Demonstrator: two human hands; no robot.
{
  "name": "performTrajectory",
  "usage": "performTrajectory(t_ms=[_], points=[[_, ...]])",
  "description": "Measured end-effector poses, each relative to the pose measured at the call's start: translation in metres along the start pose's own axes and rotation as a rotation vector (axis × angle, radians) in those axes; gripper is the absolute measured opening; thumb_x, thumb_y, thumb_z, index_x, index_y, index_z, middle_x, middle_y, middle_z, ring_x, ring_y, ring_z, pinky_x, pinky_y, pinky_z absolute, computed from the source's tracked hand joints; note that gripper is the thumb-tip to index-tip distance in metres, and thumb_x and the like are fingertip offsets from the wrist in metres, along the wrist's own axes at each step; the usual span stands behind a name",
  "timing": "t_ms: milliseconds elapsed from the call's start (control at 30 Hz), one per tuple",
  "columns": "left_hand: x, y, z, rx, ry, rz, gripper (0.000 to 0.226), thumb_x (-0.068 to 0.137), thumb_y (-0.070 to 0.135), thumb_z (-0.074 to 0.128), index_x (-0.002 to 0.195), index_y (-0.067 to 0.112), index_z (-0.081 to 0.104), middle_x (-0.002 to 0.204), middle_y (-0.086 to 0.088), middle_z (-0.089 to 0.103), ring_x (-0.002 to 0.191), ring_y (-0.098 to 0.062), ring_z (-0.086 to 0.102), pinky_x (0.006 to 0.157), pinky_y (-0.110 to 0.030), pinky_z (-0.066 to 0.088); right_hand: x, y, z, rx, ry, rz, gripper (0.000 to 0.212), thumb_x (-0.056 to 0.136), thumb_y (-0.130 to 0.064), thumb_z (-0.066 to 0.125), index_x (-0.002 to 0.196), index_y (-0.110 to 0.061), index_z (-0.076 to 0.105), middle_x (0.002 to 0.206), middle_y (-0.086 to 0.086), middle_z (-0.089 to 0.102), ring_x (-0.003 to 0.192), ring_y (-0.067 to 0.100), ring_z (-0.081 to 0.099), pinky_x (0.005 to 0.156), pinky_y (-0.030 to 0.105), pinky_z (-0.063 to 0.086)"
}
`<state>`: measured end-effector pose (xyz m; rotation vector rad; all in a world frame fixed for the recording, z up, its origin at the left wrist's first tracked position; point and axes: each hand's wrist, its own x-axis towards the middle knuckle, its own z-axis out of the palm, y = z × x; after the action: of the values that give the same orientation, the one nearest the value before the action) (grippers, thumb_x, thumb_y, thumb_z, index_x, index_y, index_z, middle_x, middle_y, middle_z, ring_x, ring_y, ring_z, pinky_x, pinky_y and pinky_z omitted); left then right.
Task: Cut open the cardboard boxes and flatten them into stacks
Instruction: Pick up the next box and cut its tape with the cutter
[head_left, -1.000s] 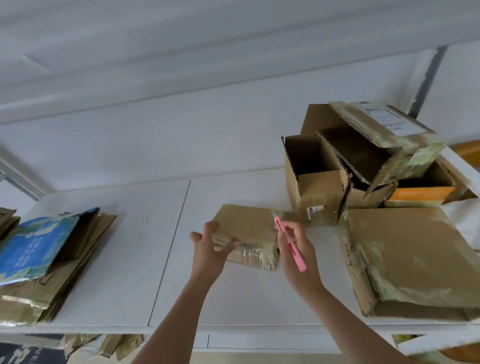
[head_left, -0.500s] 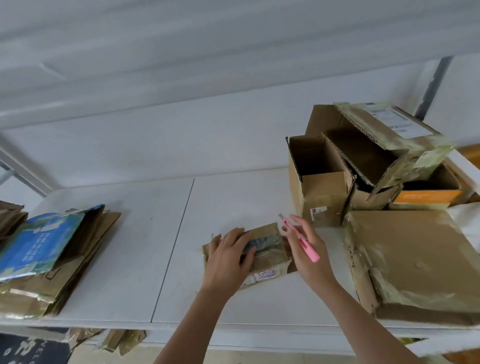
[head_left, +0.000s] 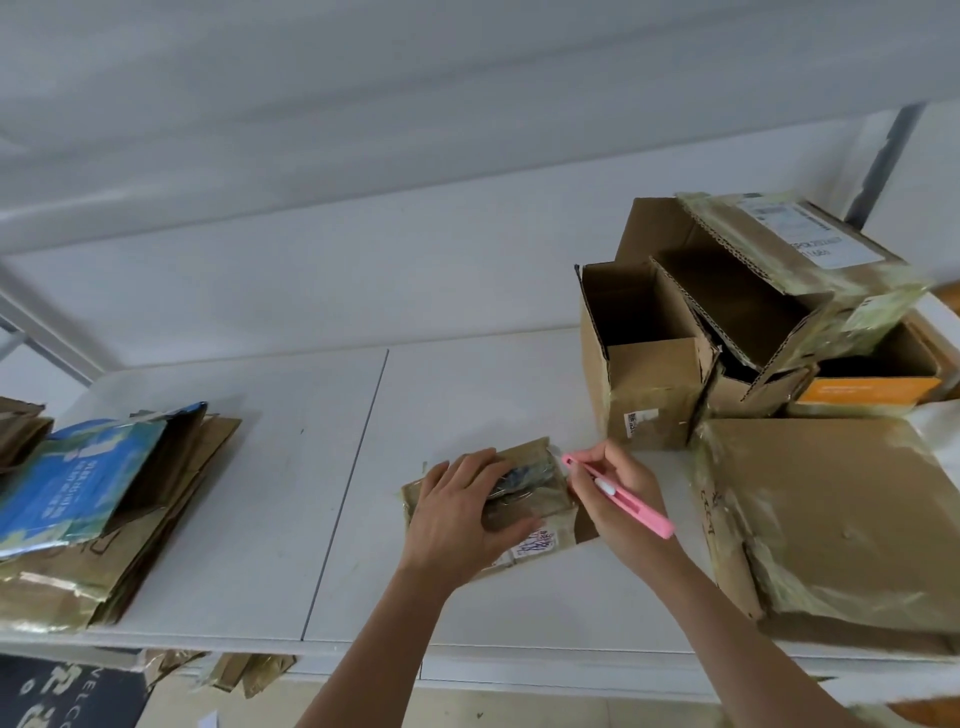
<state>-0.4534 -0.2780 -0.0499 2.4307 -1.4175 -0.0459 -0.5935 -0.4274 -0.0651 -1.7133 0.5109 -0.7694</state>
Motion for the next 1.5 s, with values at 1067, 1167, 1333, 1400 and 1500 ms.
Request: performTrajectory(t_ms=[1067, 1167, 1333, 1400, 1500], points=[[0.010, 0.019, -0.026, -0.009, -0.104, -0.251, 0.050, 0.094, 0.064, 0.039, 0.130, 0.038, 0.061, 0.136, 0.008, 0.042, 0.120, -0.017, 0.046, 0.103, -0.031, 0.033, -0.026, -0.032, -0.038, -0.136, -0.017, 0.031, 0.018, 0.095, -0.008, 0.060, 0.081, -0.017, 0.056, 0.078, 0.000, 0.067, 0.069, 0.024, 0.068, 0.058, 0.044, 0.057], [0.014, 0.024, -0.030, 0.068, -0.172, -0.348, 0.047, 0.095, 0.051, 0.049, 0.138, 0.034, 0.046, 0.130, -0.002, 0.040, 0.112, -0.026, 0.054, 0.095, -0.037, 0.043, -0.033, -0.026, -0.029, -0.091, 0.028, 0.027, 0.015, 0.096, -0.008, 0.058, 0.084, -0.016, 0.055, 0.073, 0.017, 0.062, 0.066, 0.042, 0.062, 0.057, 0.062, 0.051], [0.008, 0.020, -0.028, -0.158, -0.159, -0.661, 0.080, 0.095, 0.041, 0.056, 0.154, 0.039, 0.001, 0.134, -0.016, 0.043, 0.113, -0.040, 0.054, 0.082, -0.041, 0.044, -0.042, -0.024, -0.007, -0.038, 0.082, 0.028, 0.014, 0.099, -0.010, 0.054, 0.089, -0.019, 0.053, 0.074, 0.009, 0.064, 0.065, 0.027, 0.067, 0.058, 0.055, 0.055], [0.006, 0.019, -0.027, -0.292, -0.128, -0.756, 0.078, 0.097, 0.030, 0.051, 0.155, 0.038, -0.001, 0.138, -0.022, 0.037, 0.100, -0.037, 0.053, 0.077, -0.039, 0.047, -0.046, -0.020, 0.000, -0.023, 0.112, 0.039, 0.015, 0.099, -0.014, 0.054, 0.089, -0.026, 0.052, 0.079, 0.008, 0.065, 0.069, 0.030, 0.068, 0.058, 0.056, 0.055], [0.000, 0.016, -0.026, -0.309, -0.095, -0.841, 0.066, 0.095, 0.026, 0.048, 0.152, 0.022, 0.015, 0.135, -0.025, 0.039, 0.085, -0.029, 0.047, 0.077, -0.045, 0.056, -0.054, -0.020, 0.015, -0.016, 0.164, 0.021, 0.011, 0.097, -0.024, 0.054, 0.089, -0.032, 0.051, 0.078, 0.006, 0.062, 0.069, 0.033, 0.065, 0.056, 0.057, 0.054]])
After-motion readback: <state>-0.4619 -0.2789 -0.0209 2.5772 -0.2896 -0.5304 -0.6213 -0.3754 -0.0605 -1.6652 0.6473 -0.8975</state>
